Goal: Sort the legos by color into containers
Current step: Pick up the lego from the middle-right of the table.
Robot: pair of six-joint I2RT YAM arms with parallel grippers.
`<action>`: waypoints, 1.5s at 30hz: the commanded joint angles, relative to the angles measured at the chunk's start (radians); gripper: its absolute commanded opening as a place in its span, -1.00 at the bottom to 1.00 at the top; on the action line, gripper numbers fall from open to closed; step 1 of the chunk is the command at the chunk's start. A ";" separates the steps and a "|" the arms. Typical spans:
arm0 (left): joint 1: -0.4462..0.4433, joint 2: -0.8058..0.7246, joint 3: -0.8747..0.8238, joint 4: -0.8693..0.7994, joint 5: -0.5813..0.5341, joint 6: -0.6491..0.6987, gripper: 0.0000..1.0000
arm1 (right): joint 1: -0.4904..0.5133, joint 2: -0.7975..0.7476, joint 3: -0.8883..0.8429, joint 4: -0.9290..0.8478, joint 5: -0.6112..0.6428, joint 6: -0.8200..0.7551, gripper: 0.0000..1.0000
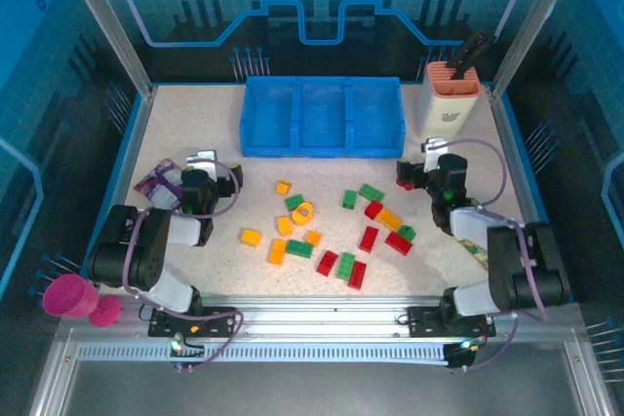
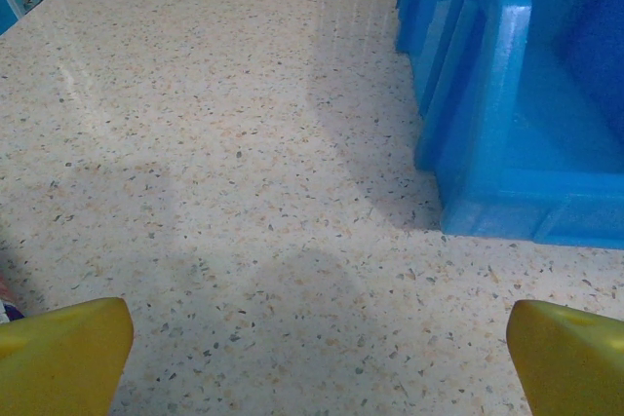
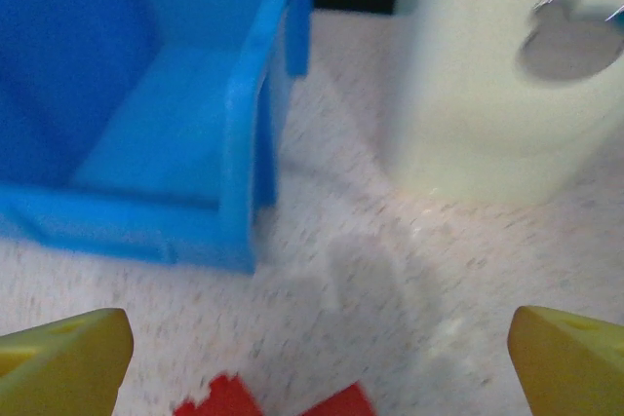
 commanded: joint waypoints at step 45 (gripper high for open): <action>-0.194 -0.117 1.005 -1.163 0.092 0.199 0.99 | -0.059 0.449 0.486 -0.866 -0.091 0.916 -0.11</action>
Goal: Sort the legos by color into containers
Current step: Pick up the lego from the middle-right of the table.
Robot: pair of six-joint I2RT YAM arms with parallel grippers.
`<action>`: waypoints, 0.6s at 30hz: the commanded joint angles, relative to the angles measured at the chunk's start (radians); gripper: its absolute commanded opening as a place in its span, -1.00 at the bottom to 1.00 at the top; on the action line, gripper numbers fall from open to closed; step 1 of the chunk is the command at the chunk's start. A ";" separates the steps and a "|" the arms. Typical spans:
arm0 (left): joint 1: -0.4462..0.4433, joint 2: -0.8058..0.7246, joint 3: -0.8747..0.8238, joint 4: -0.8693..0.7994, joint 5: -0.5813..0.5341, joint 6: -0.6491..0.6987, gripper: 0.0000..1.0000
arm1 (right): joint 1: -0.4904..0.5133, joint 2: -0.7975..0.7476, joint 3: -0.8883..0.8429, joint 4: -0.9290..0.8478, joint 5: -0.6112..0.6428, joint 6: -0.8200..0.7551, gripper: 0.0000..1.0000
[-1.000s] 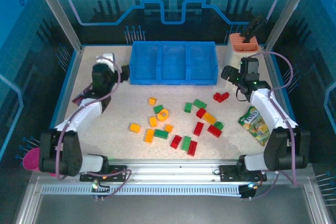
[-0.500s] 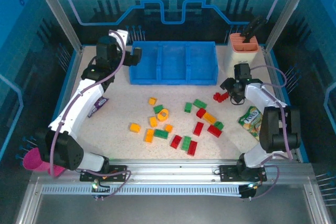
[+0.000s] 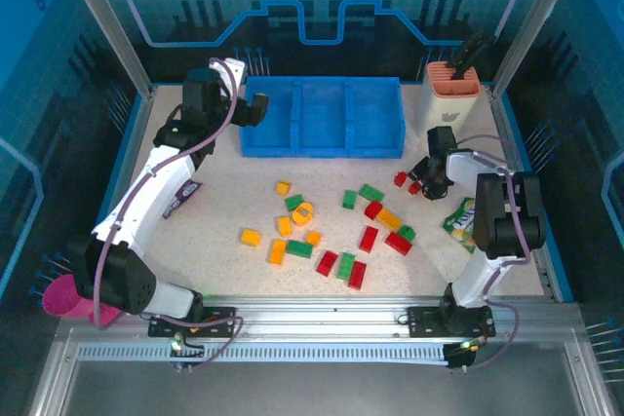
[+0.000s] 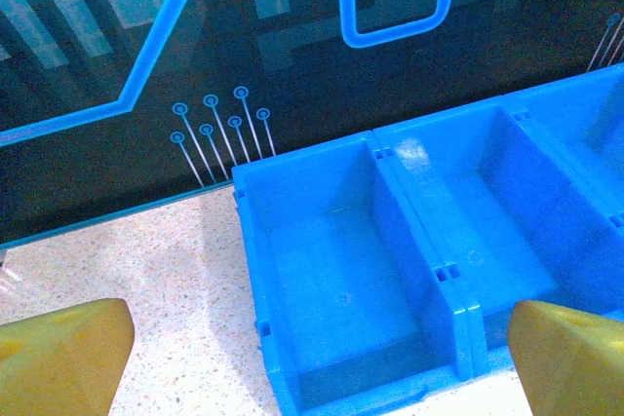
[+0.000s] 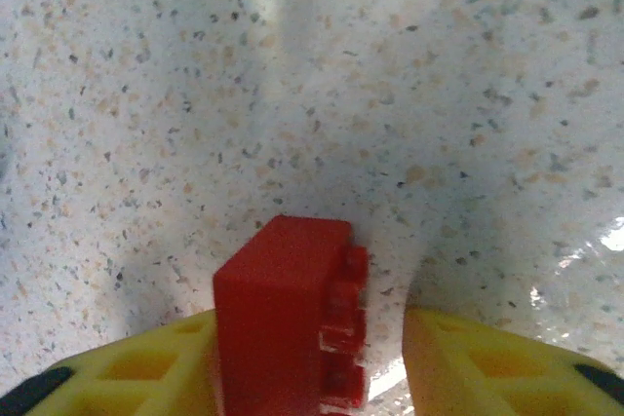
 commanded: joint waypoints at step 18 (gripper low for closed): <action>-0.021 -0.031 -0.027 0.007 0.037 0.023 0.99 | 0.197 -0.081 0.364 -0.267 0.192 -0.630 -0.57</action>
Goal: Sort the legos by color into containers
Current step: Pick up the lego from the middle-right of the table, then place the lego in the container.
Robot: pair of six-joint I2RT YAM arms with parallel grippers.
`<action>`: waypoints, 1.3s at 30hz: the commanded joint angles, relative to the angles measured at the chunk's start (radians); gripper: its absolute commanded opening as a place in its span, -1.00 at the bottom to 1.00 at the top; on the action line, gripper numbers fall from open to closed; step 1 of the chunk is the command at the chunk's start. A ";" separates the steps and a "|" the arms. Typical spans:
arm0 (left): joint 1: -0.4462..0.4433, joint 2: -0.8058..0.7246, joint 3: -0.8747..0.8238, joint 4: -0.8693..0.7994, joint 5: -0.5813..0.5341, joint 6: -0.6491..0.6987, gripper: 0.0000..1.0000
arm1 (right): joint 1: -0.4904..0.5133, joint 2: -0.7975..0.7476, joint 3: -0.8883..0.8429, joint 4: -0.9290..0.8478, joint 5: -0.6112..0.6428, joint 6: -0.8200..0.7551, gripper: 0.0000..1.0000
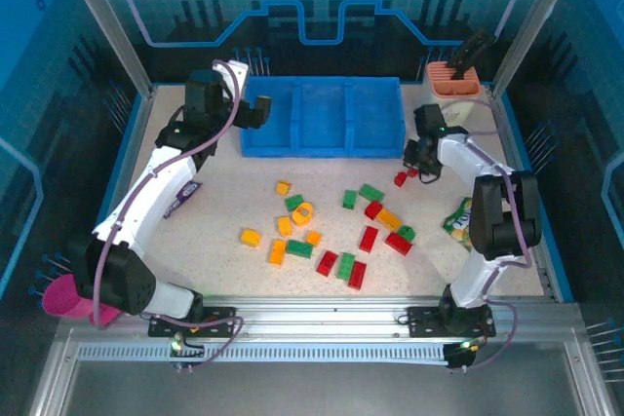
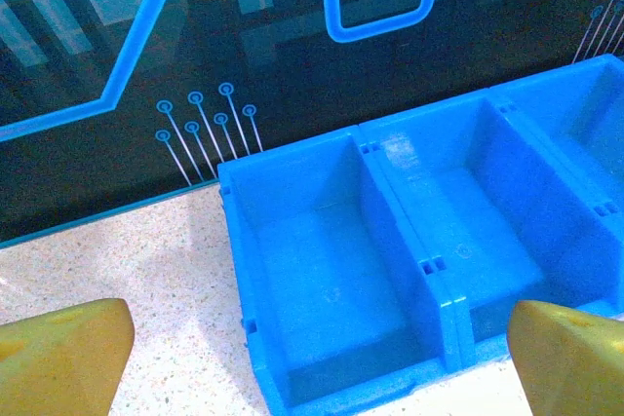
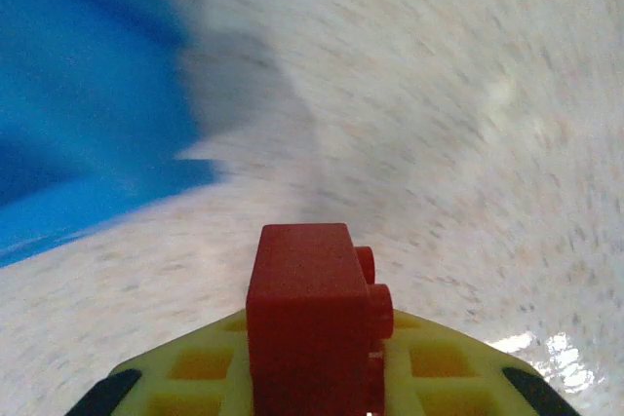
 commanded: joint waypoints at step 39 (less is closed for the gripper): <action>-0.009 -0.122 -0.036 0.046 0.132 -0.084 0.99 | 0.130 0.529 0.860 -0.169 0.070 -0.474 -0.13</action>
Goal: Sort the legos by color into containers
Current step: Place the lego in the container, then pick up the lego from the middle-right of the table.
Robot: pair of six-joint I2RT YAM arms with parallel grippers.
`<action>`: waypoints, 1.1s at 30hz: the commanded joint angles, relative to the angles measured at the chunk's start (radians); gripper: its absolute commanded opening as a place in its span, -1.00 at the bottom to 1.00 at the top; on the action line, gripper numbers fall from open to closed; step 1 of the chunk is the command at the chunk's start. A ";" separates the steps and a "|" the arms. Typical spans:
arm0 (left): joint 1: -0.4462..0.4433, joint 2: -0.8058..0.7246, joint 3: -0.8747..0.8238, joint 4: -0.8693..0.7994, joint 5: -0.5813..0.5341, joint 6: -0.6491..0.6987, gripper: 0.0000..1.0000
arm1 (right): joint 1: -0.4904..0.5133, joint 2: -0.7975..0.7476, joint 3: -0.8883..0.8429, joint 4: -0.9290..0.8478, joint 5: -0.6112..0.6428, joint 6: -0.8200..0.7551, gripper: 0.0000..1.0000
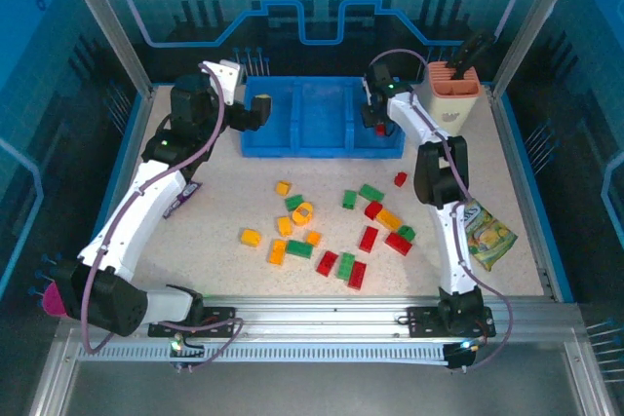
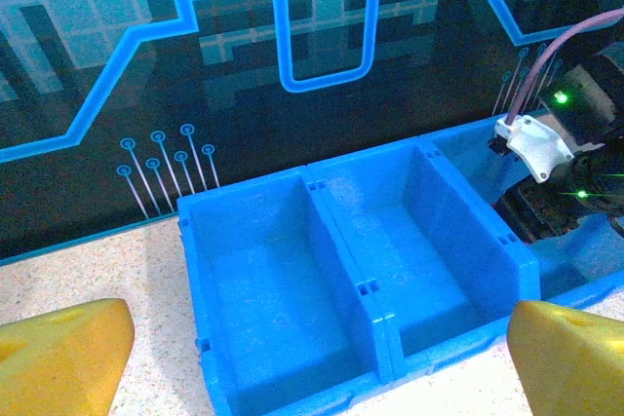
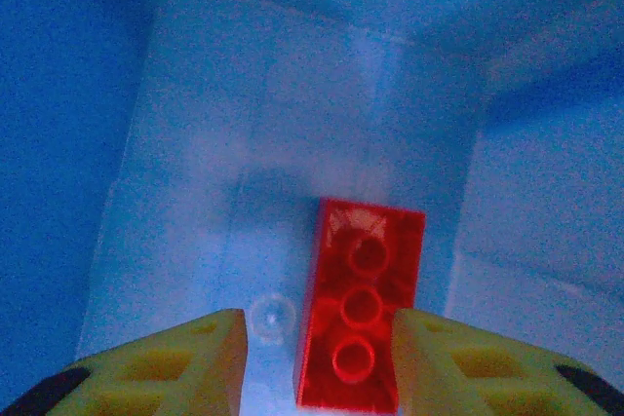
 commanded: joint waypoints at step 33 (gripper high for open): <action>-0.008 0.004 -0.045 0.060 0.077 -0.043 0.99 | -0.092 -0.584 -0.941 0.205 -0.090 0.477 0.76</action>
